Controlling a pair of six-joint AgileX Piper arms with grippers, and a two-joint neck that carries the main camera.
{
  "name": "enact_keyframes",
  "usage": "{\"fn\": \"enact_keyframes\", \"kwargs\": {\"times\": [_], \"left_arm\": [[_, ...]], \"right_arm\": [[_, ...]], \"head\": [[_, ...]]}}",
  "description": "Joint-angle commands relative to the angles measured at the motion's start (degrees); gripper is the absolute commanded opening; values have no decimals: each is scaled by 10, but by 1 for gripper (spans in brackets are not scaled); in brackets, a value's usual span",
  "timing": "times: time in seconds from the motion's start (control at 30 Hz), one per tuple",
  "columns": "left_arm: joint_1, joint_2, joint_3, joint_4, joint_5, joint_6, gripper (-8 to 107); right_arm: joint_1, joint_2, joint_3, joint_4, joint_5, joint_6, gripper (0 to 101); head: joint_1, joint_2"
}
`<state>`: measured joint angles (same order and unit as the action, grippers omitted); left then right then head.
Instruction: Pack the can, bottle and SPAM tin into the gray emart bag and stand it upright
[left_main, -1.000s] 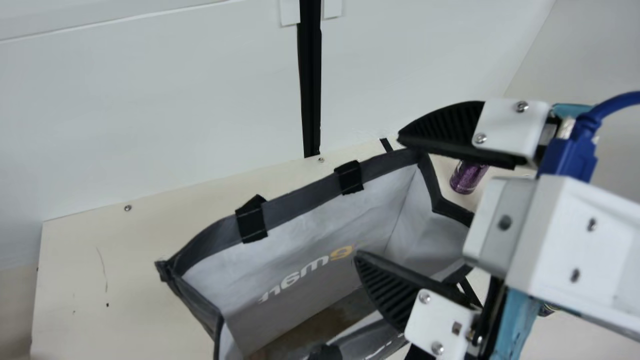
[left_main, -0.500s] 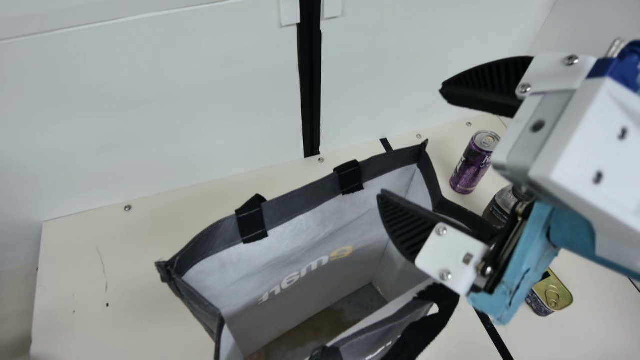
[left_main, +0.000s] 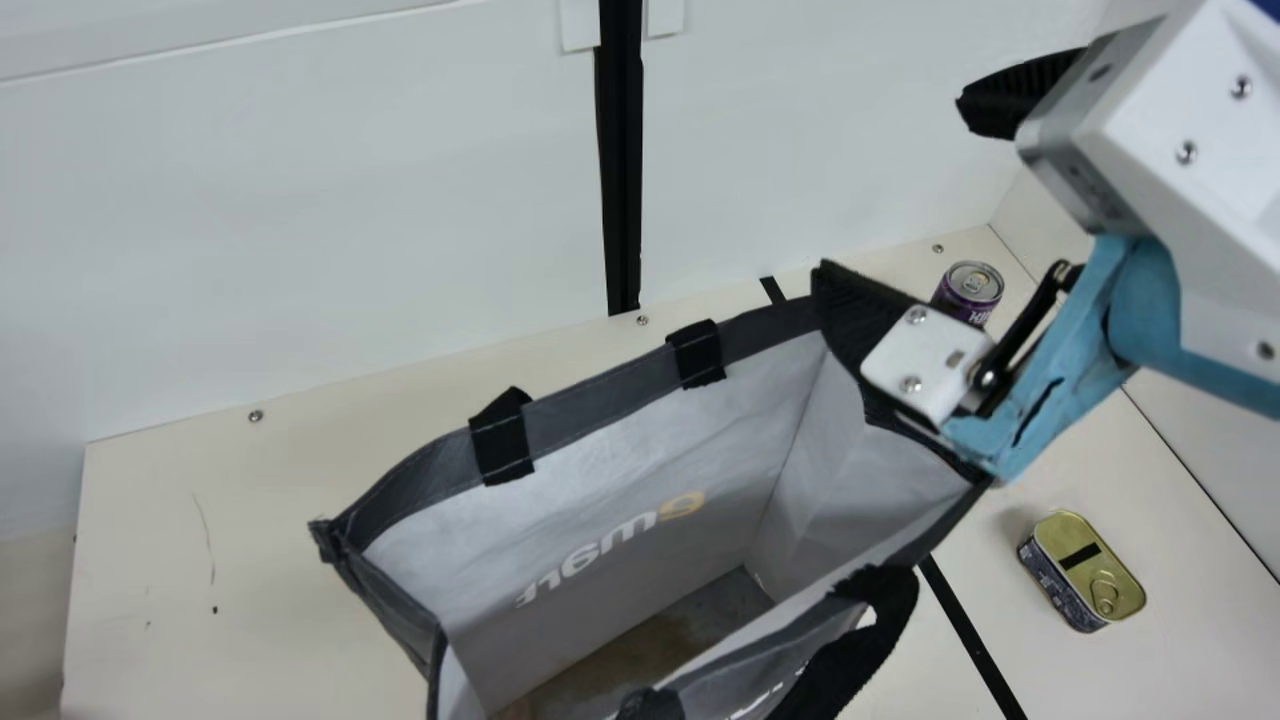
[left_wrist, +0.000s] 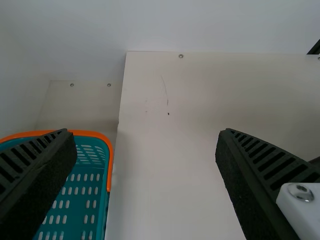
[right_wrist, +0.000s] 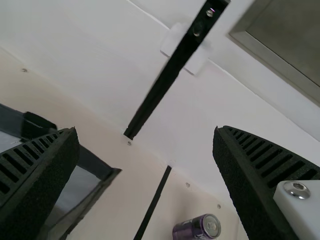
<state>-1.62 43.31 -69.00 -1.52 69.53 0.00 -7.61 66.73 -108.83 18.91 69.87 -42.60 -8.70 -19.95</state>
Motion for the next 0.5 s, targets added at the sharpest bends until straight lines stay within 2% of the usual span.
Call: {"fn": "enact_keyframes", "kwargs": {"times": [0.0, 0.2, 0.47], "left_arm": [[0, 0, 0, 0, 0, 0, 90], [0, 0, 0, 0, 0, 0, 90], [0, 0, 0, 0, 0, 0, 90]], "right_arm": [[-39, 5, -1, 12, 0, -6, 95], [-106, 24, -2, 35, 0, -17, 95], [-171, 42, 10, 38, 0, -20, 95]], "head": [[-13, 0], [-13, 0], [-13, 0]]}}
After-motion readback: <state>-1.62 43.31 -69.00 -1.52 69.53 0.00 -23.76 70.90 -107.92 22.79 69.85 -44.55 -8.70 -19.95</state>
